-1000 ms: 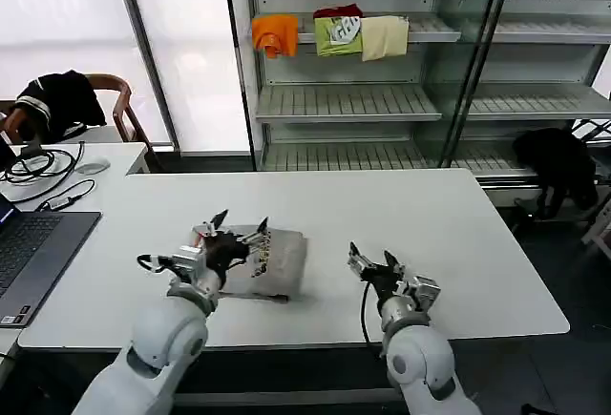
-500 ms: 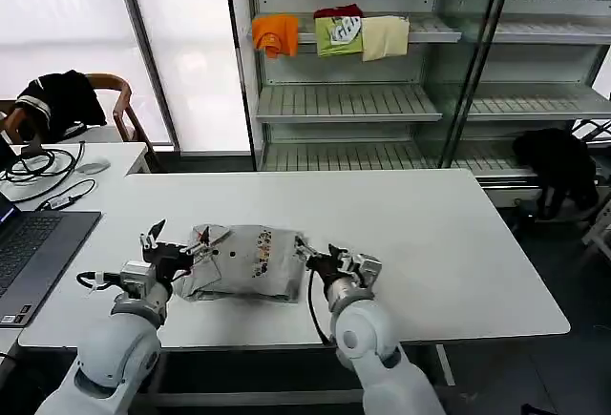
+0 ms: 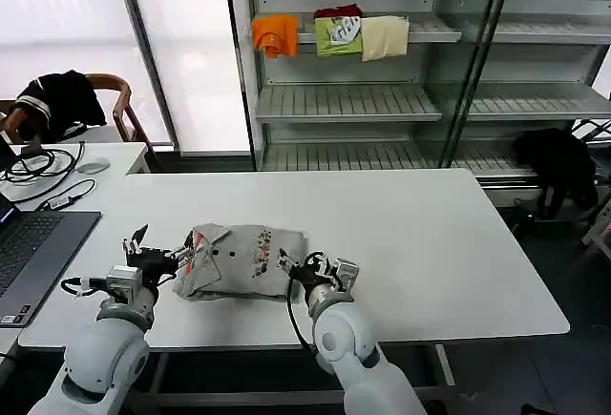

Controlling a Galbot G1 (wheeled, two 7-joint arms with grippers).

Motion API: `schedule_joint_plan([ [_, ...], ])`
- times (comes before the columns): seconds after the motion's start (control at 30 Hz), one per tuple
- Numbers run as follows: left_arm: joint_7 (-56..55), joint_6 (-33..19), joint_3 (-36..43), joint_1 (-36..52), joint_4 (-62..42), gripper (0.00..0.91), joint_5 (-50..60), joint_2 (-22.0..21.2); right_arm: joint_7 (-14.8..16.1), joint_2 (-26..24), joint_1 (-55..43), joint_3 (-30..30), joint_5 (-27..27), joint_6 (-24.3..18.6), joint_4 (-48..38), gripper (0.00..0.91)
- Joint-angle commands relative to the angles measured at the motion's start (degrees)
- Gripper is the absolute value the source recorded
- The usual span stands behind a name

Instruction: Fold and organize the clothes.

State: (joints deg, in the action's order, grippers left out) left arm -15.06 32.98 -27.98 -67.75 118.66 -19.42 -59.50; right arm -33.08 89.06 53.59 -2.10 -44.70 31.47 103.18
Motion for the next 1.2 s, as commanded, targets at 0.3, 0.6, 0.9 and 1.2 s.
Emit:
schedule_joint_plan([
  [0.3,-0.04,0.07,-0.96,-1.15,0.06,0.907,0.39,-0.07,-0.67,0.29,2.82,2.27,0.71,0.39,-0.59,0.111],
  [0.6,-0.14,0.07,-0.47,-1.56,0.23,0.907,0.65,-0.97,0.22,-0.86,2.61,1.23,1.59,0.14,-0.26,0.000],
  [0.9,-0.31,0.07,-0.52,-1.58,0.32,0.907,0.88,-1.32,2.01,-6.25,2.90,-2.02,0.99,0.24,1.31,0.000],
  [1.2,-0.35,0.08,-0.17,-1.43,0.36,0.907,1.11,-2.21,5.59,-16.08,3.72,-7.70,-0.35,0.22,3.55,0.000],
])
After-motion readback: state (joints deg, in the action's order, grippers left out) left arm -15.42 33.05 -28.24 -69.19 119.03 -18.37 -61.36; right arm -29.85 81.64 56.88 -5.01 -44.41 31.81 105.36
